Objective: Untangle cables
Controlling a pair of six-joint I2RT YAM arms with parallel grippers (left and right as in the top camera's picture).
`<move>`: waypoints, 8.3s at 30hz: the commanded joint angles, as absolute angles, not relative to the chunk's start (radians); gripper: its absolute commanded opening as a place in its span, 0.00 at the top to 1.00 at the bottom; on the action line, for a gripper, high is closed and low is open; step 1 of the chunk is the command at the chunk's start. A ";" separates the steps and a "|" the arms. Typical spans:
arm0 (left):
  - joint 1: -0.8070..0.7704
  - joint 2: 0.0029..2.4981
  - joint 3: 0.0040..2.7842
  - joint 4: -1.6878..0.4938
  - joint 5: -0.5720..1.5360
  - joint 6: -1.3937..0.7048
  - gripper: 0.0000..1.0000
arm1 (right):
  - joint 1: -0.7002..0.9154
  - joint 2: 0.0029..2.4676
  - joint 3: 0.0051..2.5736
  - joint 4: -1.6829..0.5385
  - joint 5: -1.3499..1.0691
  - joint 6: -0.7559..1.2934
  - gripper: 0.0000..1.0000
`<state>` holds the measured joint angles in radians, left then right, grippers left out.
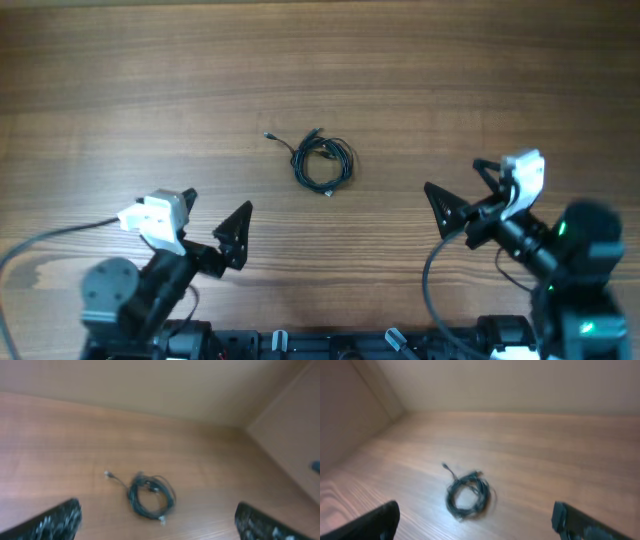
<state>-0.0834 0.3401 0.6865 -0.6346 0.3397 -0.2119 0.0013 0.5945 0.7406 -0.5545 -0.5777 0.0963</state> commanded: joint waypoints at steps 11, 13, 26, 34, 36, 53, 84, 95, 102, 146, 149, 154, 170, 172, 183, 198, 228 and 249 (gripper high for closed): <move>-0.088 0.585 0.918 -0.922 0.583 -0.409 0.02 | 0.067 1.114 1.081 -1.083 -0.617 0.007 0.00; -0.088 0.713 0.918 -0.913 0.583 -0.413 0.06 | 0.129 1.180 1.086 -1.086 -0.551 0.019 0.00; -0.237 1.630 0.936 -0.479 0.469 -0.458 0.34 | 0.435 1.208 1.148 -0.995 -0.266 0.089 0.00; -0.420 1.665 0.955 -0.433 -0.023 -0.457 0.40 | 0.456 1.237 1.148 -0.893 -0.266 0.085 0.00; -0.442 1.666 0.955 -0.424 -0.076 -0.457 0.40 | 0.465 1.262 1.147 -0.889 -0.266 0.085 0.00; -0.486 1.721 0.954 -0.274 -0.102 -0.569 0.46 | 0.540 1.324 1.147 -0.865 -0.266 0.086 0.01; -0.515 1.798 0.954 -0.250 -0.101 -0.637 0.96 | 0.540 1.324 1.147 -0.904 -0.266 0.086 0.00; -0.515 1.799 0.954 -0.245 -0.027 -0.749 0.80 | 0.540 1.324 1.147 -0.907 -0.255 0.085 0.00; -0.515 1.799 0.954 -0.242 -0.026 -0.749 0.96 | 0.540 1.325 1.137 -0.906 -0.220 0.082 0.00; -0.515 1.240 0.954 -0.658 -0.317 -0.742 0.73 | 0.540 1.633 1.086 -0.663 -0.276 0.183 0.00; -0.515 1.242 0.954 -0.654 -0.304 -0.742 0.82 | 0.562 1.635 1.086 -0.574 -0.302 0.186 0.00; -0.515 1.246 0.954 -0.655 -0.305 -0.741 0.64 | 0.653 1.713 1.086 -0.389 -0.284 0.186 0.00; -0.249 1.245 0.954 -0.806 -0.220 -0.793 0.74 | 0.683 1.961 1.086 -0.007 -0.044 0.269 0.23; -0.252 1.245 0.954 -0.814 -0.220 -0.793 0.74 | 0.683 1.991 1.086 0.015 -0.023 0.270 0.24; -0.251 1.245 0.954 -0.828 -0.204 -0.793 0.71 | 0.677 2.068 1.111 -0.107 -0.023 0.264 0.96; -0.437 1.245 0.954 -0.688 0.071 -0.657 0.96 | 0.657 1.264 1.183 -0.474 0.205 0.183 0.96; -0.524 1.519 0.954 -0.144 0.345 -0.693 0.65 | 0.657 1.194 1.184 -0.533 0.110 0.185 0.96; -0.209 1.472 0.954 -0.738 0.010 -0.683 0.96 | 0.657 1.189 1.184 -0.795 0.693 0.500 0.96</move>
